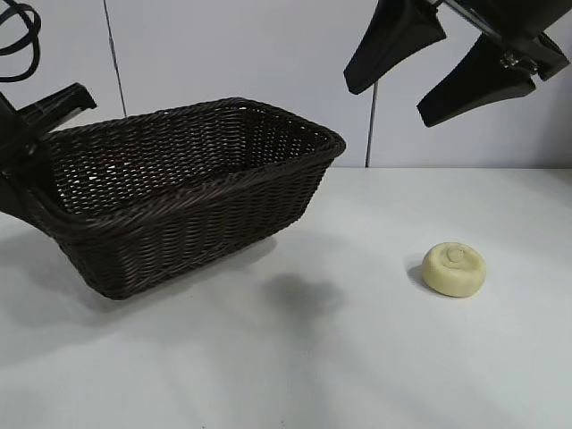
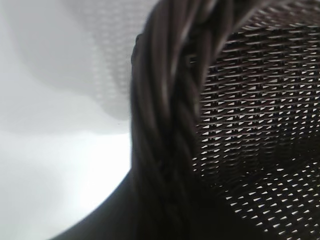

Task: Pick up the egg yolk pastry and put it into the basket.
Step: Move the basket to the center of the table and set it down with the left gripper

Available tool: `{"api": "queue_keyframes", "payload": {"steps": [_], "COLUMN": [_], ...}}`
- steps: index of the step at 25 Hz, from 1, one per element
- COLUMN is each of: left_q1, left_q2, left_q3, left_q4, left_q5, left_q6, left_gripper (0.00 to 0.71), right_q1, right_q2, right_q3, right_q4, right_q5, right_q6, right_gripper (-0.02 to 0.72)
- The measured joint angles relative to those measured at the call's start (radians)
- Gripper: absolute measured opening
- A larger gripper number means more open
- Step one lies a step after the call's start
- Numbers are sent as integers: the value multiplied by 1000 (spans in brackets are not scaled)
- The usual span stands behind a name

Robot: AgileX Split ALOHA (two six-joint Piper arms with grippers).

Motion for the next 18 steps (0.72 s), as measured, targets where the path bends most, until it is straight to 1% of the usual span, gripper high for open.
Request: {"api": "queue_keyframes", "payload": {"steps": [2,4,9,13,18], "left_q1": [14,17,17,17,17], "left_q2": [3,15,76,119,162], "left_q3": [-26,-64,-169,-231,-252], "left_q4": [-4,-5,-4,0,-29], "left_q5": [47,101,209,250,257], "left_q6": [117,215,363,446,520], "left_gripper": [98,98,98,98,97], "right_q1": [0,0,0,0,0], "right_q2": [0,0,0,0,0], "right_q3": [0,0,0,0,0], "right_q4": [0,0,0,0,0], "right_q5": [0,0,7,11,12], "right_q6": [0,0,0,0,0], "right_gripper": [579,579,579,579,579]}}
